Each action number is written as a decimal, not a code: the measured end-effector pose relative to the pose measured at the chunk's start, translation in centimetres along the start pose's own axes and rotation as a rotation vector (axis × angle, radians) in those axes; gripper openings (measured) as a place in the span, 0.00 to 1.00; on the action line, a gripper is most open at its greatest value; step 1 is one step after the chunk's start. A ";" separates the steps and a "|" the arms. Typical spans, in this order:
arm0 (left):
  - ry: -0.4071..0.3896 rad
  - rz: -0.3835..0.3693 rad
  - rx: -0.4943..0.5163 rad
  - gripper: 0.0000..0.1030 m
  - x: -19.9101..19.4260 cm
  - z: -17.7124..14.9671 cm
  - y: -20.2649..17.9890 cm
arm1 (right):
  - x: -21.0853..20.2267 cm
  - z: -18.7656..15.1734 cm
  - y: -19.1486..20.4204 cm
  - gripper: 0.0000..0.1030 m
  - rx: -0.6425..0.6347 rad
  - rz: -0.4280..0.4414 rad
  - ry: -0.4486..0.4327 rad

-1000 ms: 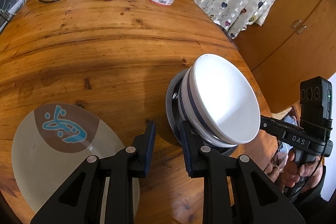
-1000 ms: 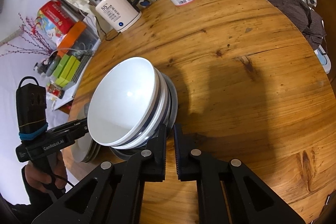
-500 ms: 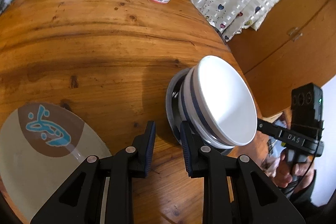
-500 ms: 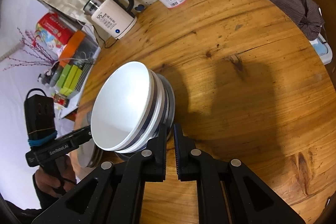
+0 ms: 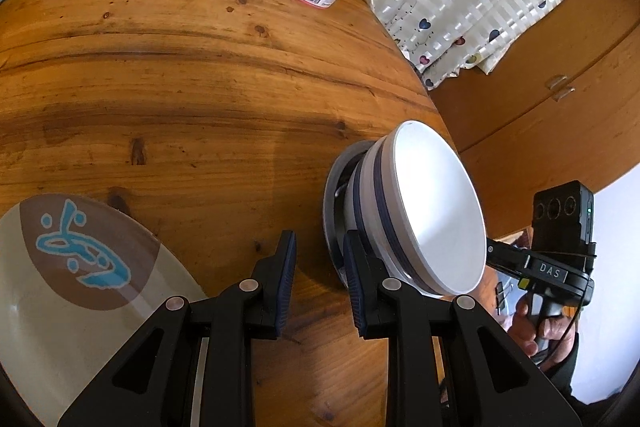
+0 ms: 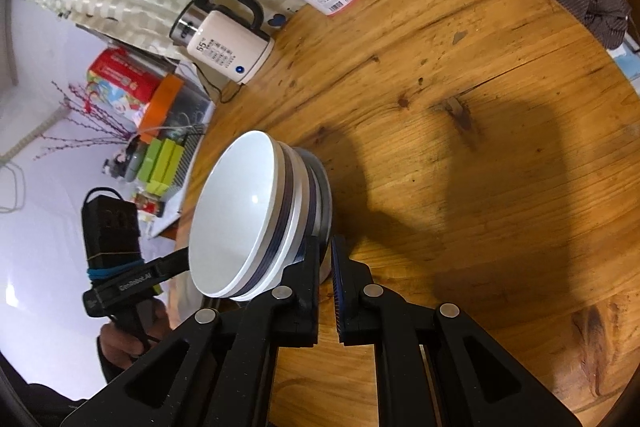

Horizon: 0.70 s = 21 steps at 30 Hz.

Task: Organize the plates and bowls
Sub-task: 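Lift the bowl stack with both tools and tilt it toward the plates, then carry the held bowl stack with both tools over the beige plate stack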

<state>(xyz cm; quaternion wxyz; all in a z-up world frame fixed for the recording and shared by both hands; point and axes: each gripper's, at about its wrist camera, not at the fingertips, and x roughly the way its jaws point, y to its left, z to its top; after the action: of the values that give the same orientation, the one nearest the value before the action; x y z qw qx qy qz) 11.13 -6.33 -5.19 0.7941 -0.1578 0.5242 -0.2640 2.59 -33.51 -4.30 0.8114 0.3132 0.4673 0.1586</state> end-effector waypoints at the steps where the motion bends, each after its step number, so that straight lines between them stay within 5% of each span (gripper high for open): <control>1: 0.000 -0.001 -0.001 0.23 0.0 0.1 0.0 | 0.0 0.0 0.0 0.07 -0.001 0.003 0.001; 21: 0.036 -0.080 -0.015 0.19 0.4 1.1 1.1 | 0.0 0.4 -0.9 0.07 0.009 0.053 0.022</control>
<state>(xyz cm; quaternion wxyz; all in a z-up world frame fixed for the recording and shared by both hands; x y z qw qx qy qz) 12.51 -5.70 -5.62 0.7722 -0.1800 0.5335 -0.2944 2.91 -34.32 -4.70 0.8002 0.3274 0.4685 0.1815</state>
